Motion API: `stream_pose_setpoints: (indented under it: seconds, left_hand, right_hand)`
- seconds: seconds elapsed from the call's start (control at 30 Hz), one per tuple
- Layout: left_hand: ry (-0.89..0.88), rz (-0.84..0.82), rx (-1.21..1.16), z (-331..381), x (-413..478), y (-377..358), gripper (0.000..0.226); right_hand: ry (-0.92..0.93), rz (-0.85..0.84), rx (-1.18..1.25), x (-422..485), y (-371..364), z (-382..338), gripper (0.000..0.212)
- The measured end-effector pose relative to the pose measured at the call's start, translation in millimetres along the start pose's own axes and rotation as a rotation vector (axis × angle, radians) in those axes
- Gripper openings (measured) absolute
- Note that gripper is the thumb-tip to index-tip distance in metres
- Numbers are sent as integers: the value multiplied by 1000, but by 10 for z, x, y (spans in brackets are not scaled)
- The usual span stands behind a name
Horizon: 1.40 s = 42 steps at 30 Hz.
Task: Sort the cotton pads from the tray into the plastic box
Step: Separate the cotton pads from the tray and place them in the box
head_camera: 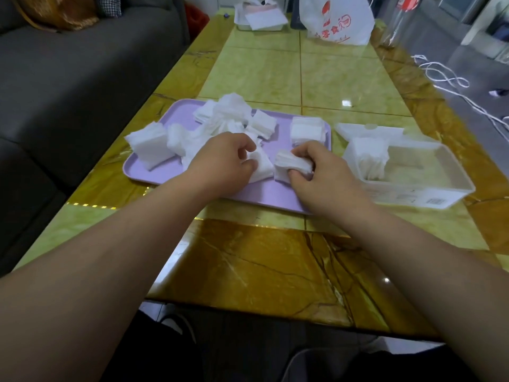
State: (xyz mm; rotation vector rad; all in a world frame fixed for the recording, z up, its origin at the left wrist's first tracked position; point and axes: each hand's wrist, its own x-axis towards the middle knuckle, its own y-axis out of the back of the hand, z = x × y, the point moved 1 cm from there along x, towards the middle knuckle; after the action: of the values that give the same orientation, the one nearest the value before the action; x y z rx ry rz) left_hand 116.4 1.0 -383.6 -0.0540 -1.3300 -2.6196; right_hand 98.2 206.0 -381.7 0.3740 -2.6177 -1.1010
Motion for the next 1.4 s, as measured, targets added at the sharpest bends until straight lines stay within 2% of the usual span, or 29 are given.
stream_pose_setpoints:
  seconds: [0.23, 0.5, 0.57, 0.73, 0.83, 0.9, 0.97, 1.03, 1.07, 1.17, 1.27, 1.4]
  left_hand:
    - [-12, 38, 43, 10, 36, -2, 22]
    - [-8, 5, 88, 78, 19, 43, 53]
    - [4, -1, 99, 91, 37, 43, 48]
    - [-25, 6, 85, 104, 25, 76, 10]
    - [-3, 52, -8, 111, 13, 151, 9]
    - [36, 94, -162, 142, 0, 227, 12]
    - [102, 14, -438, 190, -45, 296, 13]
    - [127, -187, -692, 232, -103, 309, 17]
    - [115, -265, -743, 241, -132, 292, 19]
    - [97, -339, -732, 277, -187, 198, 22]
    - [102, -323, -626, 290, -209, 107, 18]
    - [86, -286, -478, 272, -190, 60, 15]
  right_hand:
    - [-20, 13, -1, 21, 7, -10, 28]
    - [-26, -10, 9, 25, 4, 17, 35]
    - [-22, -10, 1, 27, 0, 23, 33]
    - [-15, -20, -3, 29, 2, 35, 33]
    - [-19, -8, 27, 31, 8, 42, 33]
    - [-32, 29, 55, 40, 16, 57, 31]
    - [-54, 69, 87, 57, 40, 68, 31]
    - [-95, 84, 158, 64, 72, 70, 27]
    - [-115, 79, 208, 60, 85, 64, 24]
    - [-153, 44, 300, 47, 109, 61, 27]
    - [-139, 1, 338, 31, 134, 57, 31]
    - [-116, -34, 377, -5, 162, 48, 23]
